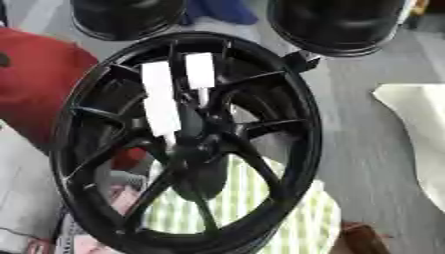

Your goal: Pull the pin out of the wheel hub.

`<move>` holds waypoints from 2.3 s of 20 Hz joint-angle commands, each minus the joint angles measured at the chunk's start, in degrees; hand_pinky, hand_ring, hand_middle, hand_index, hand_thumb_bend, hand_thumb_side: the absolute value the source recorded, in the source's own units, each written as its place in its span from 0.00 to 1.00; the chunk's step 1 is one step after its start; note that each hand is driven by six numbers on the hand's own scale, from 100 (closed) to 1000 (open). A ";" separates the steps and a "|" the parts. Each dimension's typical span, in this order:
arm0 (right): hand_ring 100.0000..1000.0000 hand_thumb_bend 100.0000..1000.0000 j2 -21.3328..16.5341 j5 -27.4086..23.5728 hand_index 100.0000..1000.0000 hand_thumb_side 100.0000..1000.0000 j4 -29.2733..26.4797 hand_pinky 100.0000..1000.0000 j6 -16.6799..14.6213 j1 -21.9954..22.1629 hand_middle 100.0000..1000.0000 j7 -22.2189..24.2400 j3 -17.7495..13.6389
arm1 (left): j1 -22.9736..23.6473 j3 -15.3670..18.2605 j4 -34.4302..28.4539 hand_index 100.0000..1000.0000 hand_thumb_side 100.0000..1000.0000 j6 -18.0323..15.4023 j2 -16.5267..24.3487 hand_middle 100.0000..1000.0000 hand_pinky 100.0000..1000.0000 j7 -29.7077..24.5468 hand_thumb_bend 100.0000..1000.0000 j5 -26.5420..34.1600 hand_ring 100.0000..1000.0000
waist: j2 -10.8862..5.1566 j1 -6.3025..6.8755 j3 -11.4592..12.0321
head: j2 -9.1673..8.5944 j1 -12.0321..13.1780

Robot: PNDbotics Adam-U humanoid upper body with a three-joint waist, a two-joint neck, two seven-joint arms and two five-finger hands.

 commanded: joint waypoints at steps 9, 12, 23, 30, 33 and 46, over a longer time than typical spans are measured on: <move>0.64 0.04 -2.00 0.69 0.71 0.45 0.17 0.70 -0.06 0.14 0.62 -0.02 -0.65 | -8.80 5.10 5.36 0.82 0.47 0.26 -0.02 0.70 0.84 -15.09 0.19 6.63 0.79 | -1.50 0.32 0.30 | 0.64 -0.64; 0.64 0.04 -1.97 0.70 0.71 0.45 0.22 0.70 -0.13 0.12 0.62 -0.12 -0.73 | -9.80 5.22 6.89 0.82 0.46 -0.08 -0.25 0.70 0.84 -15.62 0.20 8.04 0.79 | -1.47 0.37 0.30 | 0.74 -0.60; 0.64 0.04 -1.73 0.57 0.71 0.46 0.24 0.70 -0.13 -0.46 0.62 0.26 -0.37 | -14.56 -1.74 7.16 0.83 0.40 1.09 -1.95 0.69 0.83 -13.88 0.30 3.26 0.79 | -1.46 0.28 -0.50 | 0.48 0.08; 0.64 0.04 -1.30 0.49 0.70 0.46 0.36 0.70 0.02 -0.89 0.62 0.67 0.04 | -19.57 -7.89 9.23 0.83 0.38 3.19 -5.41 0.67 0.82 -8.55 0.35 -2.13 0.78 | -1.33 0.34 -1.15 | 0.15 0.41; 0.64 0.04 -1.12 0.48 0.70 0.46 0.53 0.70 0.08 -1.01 0.62 0.77 0.16 | -21.37 -10.09 10.10 0.81 0.39 4.03 -6.97 0.65 0.81 -7.96 0.36 -2.64 0.77 | -1.29 0.47 -1.27 | 0.09 0.53; 0.64 0.04 -0.60 0.11 0.70 0.46 1.05 0.70 0.16 -1.54 0.62 1.27 0.67 | -27.91 -17.27 16.99 0.86 0.39 12.25 -13.79 0.70 0.83 -5.46 0.45 -10.30 0.80 | -1.38 0.76 -1.75 | 0.21 0.80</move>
